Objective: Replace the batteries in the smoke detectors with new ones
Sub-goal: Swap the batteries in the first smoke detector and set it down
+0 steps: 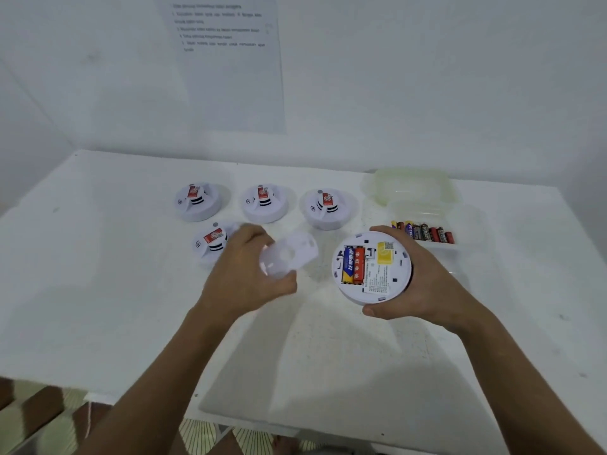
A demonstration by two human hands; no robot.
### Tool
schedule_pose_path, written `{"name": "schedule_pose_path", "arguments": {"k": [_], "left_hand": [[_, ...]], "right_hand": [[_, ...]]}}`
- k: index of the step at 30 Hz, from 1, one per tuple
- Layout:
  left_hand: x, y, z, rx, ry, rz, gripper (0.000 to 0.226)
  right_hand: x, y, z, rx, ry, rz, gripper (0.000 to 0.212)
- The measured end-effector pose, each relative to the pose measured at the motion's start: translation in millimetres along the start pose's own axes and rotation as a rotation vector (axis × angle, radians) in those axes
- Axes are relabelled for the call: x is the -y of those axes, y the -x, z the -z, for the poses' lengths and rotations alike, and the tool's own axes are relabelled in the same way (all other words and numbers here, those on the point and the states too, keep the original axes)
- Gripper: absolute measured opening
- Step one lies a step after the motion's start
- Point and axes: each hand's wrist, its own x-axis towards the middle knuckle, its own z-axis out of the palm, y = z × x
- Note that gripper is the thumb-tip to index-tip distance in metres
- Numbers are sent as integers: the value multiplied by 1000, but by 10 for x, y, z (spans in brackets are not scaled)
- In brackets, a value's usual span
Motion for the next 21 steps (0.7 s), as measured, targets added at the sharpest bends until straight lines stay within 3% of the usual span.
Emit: {"name": "schedule_pose_path", "arguments": {"k": [2,8,21], "left_hand": [[-115,-57,179,-69,54,-76,52],[-420,-152,244,194,142,-335,60],[-418,-233,238,410,123,-255,67]], "right_hand": [[24,-15,-78,-15,-13,6,100],[143,-93,-341,-96,-17,58,94],[155,-138,-379,-59,59,48,96]]}}
